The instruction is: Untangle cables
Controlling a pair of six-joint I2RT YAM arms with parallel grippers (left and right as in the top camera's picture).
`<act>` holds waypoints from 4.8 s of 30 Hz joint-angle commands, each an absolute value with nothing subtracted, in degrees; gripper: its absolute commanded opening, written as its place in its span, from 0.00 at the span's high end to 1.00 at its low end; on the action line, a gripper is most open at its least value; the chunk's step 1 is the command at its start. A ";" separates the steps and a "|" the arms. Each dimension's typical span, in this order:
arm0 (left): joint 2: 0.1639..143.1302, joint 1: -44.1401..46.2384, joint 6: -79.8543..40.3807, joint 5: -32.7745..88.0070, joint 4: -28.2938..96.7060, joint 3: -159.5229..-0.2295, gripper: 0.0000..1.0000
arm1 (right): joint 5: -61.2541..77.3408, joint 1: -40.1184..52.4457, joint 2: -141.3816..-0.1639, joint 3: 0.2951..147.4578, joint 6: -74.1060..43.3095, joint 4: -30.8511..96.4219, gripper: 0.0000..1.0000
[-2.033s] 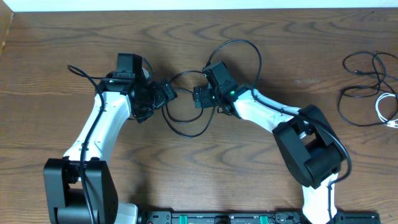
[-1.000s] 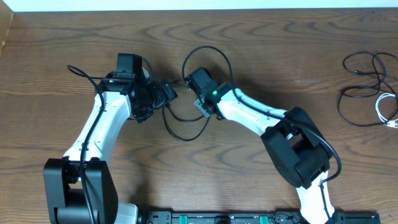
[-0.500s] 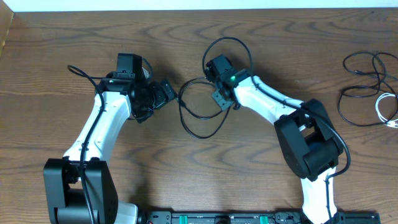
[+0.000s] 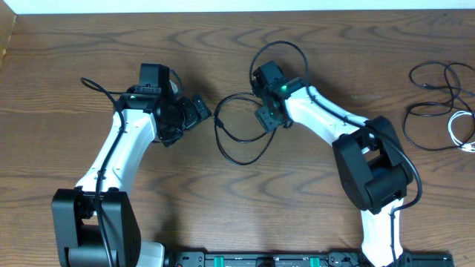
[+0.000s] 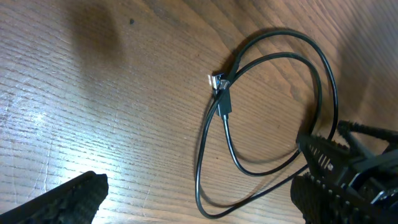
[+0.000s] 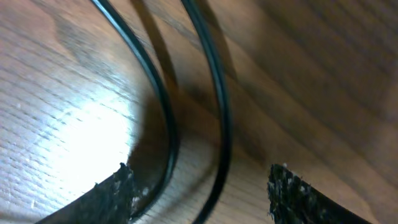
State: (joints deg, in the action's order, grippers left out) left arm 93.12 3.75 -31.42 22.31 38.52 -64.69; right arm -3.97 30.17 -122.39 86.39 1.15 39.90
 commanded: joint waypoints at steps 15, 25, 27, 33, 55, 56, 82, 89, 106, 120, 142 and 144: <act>92.88 3.60 -30.65 21.76 38.54 -65.87 0.00 | -1.76 17.34 -123.24 86.11 -0.80 46.98 0.99; 92.88 3.60 -30.65 21.76 38.57 -65.87 0.00 | -11.90 8.49 -123.24 86.08 -0.97 52.51 0.99; 92.88 3.60 -30.65 21.76 38.54 -65.87 0.00 | -11.90 6.13 -123.24 86.06 -3.11 52.60 0.99; 92.88 3.60 -30.65 21.76 38.54 -65.87 0.00 | -11.84 -0.69 -123.24 86.02 -12.93 52.12 0.96; 92.88 3.60 -30.65 21.76 38.54 -65.87 0.00 | -1.34 0.21 -114.45 89.58 -12.32 57.10 0.64; 92.88 3.60 -30.65 21.76 38.54 -65.87 0.00 | -1.15 0.82 -113.58 89.58 -11.22 57.32 0.61; 92.88 3.60 -30.65 21.76 38.57 -65.87 0.00 | 4.58 18.39 -119.24 88.90 20.62 59.57 0.01; 92.88 3.60 -30.65 21.76 38.54 -65.87 0.00 | 0.56 17.04 -123.96 88.82 20.69 59.22 0.10; 92.88 3.60 -30.65 21.76 38.54 -65.87 0.00 | -6.15 12.93 -127.57 88.79 14.44 47.75 0.98; 92.88 3.60 -30.65 21.76 38.54 -65.87 0.00 | -4.89 0.89 -127.63 86.15 5.78 43.92 0.85; 92.88 3.60 -30.65 21.76 38.57 -65.87 0.00 | 3.60 2.76 -116.25 85.41 1.74 47.35 0.01; 92.88 3.60 -30.65 21.76 38.54 -65.87 0.00 | 3.60 3.42 -114.24 85.41 1.74 47.22 0.01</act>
State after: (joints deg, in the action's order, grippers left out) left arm 93.12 3.75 -31.42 22.31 38.52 -64.69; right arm 2.22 1.69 -119.42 85.36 2.92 47.40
